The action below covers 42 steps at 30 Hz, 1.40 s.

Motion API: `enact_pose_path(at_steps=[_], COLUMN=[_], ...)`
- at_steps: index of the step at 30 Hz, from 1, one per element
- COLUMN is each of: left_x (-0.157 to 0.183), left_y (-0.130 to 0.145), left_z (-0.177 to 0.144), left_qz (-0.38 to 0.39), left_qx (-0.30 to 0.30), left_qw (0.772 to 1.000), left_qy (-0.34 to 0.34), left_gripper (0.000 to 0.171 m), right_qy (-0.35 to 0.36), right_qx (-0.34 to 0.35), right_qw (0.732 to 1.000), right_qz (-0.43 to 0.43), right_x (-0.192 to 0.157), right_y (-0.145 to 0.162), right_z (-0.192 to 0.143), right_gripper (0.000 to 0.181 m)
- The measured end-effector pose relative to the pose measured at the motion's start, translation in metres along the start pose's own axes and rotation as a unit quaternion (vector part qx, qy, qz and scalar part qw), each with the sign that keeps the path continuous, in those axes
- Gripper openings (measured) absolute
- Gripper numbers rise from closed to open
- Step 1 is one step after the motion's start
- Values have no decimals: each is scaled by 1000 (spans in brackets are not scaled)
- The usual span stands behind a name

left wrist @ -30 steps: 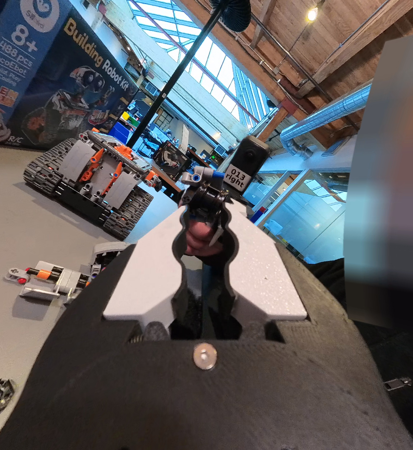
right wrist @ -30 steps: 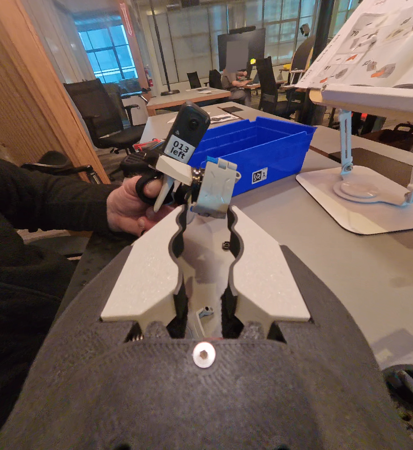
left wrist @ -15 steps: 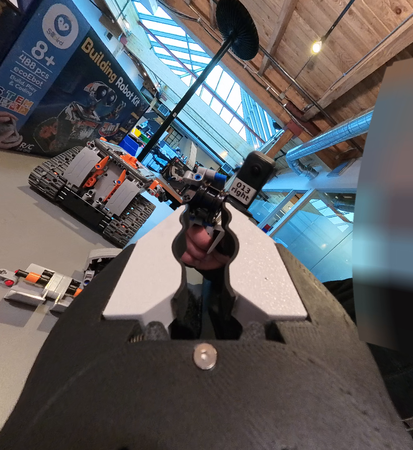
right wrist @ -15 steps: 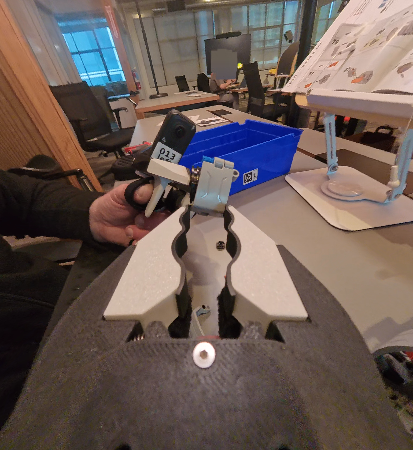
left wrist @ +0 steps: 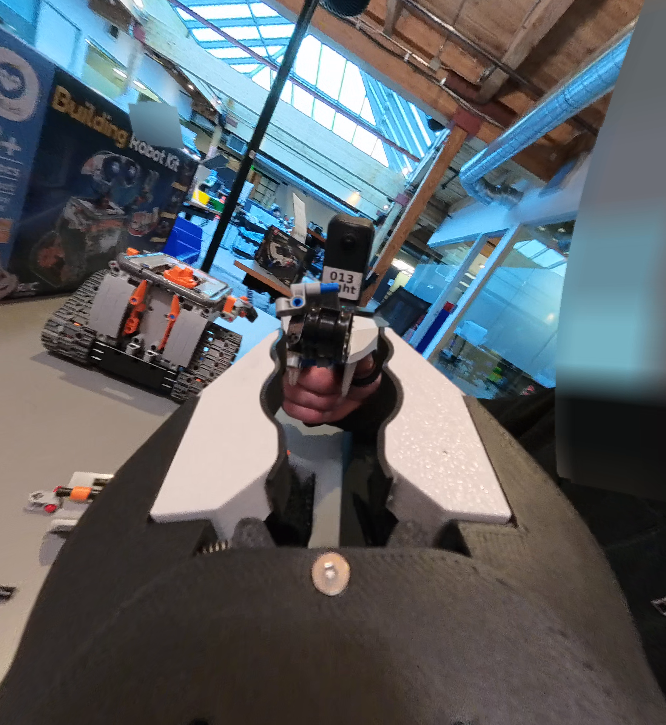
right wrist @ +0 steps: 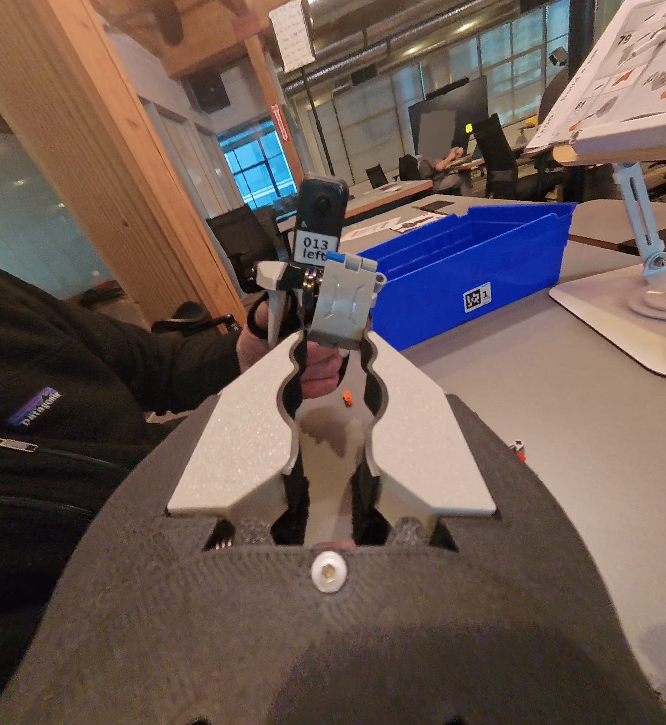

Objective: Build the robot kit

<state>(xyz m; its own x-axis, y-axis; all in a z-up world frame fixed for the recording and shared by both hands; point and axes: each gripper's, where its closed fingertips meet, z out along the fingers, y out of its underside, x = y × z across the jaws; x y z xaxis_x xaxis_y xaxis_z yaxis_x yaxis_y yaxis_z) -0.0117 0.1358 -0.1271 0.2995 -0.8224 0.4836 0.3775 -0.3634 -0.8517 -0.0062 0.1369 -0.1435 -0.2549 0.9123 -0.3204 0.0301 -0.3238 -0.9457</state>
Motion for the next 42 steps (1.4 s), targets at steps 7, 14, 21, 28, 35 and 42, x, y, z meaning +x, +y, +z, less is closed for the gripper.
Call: enact_pose_path(at_steps=[7,14,21,28,35,42], left_x=[-13,-21,-15,-7,9,12], left_y=[5,2,-4,-4,-3,1], left_z=[0,0,4,-1,-2,-3], left_qz=[25,-7,-9,98,323,365], left_qx=[-12,21,31,-16,-67,-82], left_qw=[998,995,996,991,935,918], left_qy=[-59,-92,-78,-84,-127,-134], left_gripper=[28,22,29,46,53,27], right_qy=[68,124,93,7,-44,-85], right_qx=[-38,-49,-15,40,22,-10], right_qw=[993,981,992,999,997,993], right_qz=[-89,-143,-79,34,61,80], right_x=[3,10,10,3,-9,-23], right_y=[9,7,-1,-13,-6,6], right_z=[8,8,2,-7,-2,8], right_gripper=[25,25,25,25,25,25])
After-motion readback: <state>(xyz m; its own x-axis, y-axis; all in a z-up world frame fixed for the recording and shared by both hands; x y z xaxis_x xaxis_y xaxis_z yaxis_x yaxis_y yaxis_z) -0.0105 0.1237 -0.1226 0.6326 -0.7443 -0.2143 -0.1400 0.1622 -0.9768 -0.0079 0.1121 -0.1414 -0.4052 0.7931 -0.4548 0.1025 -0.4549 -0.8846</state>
